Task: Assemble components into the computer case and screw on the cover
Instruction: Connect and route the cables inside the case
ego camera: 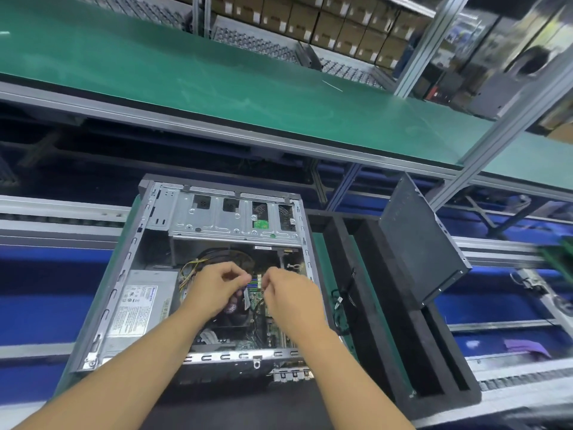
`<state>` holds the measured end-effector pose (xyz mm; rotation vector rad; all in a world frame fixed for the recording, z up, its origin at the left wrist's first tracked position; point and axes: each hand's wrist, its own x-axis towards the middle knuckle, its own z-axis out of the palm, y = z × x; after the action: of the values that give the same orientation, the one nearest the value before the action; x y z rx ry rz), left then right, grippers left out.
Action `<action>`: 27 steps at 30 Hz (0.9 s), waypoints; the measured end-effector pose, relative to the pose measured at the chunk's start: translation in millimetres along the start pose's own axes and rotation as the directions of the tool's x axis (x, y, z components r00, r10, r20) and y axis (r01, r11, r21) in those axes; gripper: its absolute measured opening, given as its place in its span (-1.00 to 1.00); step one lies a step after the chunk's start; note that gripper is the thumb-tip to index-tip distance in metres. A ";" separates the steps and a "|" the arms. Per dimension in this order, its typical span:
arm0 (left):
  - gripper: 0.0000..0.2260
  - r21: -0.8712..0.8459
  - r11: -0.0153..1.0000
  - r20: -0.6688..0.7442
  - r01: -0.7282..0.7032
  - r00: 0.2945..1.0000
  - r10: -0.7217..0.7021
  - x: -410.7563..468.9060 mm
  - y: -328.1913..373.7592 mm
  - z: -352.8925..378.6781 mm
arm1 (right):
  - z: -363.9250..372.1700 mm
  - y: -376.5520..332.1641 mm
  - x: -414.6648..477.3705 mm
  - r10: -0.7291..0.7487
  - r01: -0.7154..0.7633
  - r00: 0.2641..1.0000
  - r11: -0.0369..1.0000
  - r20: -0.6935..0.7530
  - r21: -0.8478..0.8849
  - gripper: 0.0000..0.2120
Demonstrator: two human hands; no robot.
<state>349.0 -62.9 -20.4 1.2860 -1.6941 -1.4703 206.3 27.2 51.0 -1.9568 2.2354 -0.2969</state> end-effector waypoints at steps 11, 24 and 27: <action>-0.81 -0.222 0.944 -0.084 0.243 0.960 -0.266 6.8 -6.8 5.4 | -0.1 -11.4 -21.2 0.429 -0.658 0.753 0.522 0.499 0.543 -0.32; -0.71 -0.131 0.918 0.251 0.374 0.909 -0.334 2.6 -15.2 5.5 | -0.3 -4.6 -29.2 0.322 -0.245 0.906 -0.128 0.274 0.961 -0.87; -0.79 -0.089 0.929 0.423 0.361 0.858 -0.293 -2.9 -14.1 4.8 | -5.6 -3.0 -29.0 0.353 -0.206 0.905 -0.118 0.235 0.971 -0.83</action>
<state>350.3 -57.5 -34.5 1.2900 -1.5992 -2.1588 211.7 55.8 56.8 -0.5164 1.3649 -1.4926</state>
